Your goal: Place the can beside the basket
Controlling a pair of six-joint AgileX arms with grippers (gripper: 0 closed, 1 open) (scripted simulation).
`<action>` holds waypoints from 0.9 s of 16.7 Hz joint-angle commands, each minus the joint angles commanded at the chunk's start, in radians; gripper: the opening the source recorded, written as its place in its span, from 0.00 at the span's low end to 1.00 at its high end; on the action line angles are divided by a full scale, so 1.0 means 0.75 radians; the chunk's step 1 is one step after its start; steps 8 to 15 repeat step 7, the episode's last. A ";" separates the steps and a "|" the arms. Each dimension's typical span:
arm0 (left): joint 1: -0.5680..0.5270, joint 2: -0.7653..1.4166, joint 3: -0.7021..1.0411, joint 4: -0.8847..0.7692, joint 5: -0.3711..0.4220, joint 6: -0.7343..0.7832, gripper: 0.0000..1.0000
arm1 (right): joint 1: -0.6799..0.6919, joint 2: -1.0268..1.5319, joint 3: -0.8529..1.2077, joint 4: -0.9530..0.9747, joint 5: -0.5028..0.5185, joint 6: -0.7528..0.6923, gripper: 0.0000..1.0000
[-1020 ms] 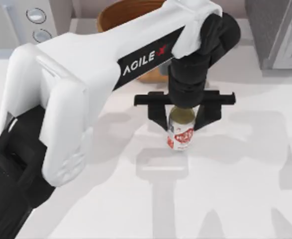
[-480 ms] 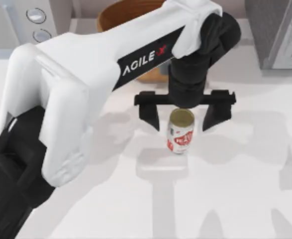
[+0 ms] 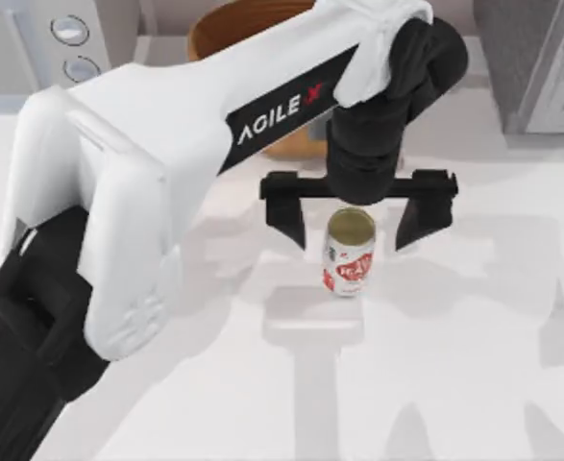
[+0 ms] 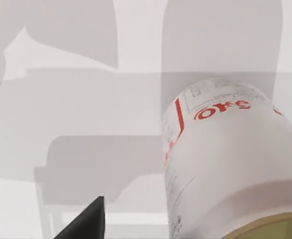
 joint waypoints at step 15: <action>0.005 0.054 0.282 -0.222 0.001 -0.005 1.00 | 0.000 0.000 0.000 0.000 0.000 0.000 1.00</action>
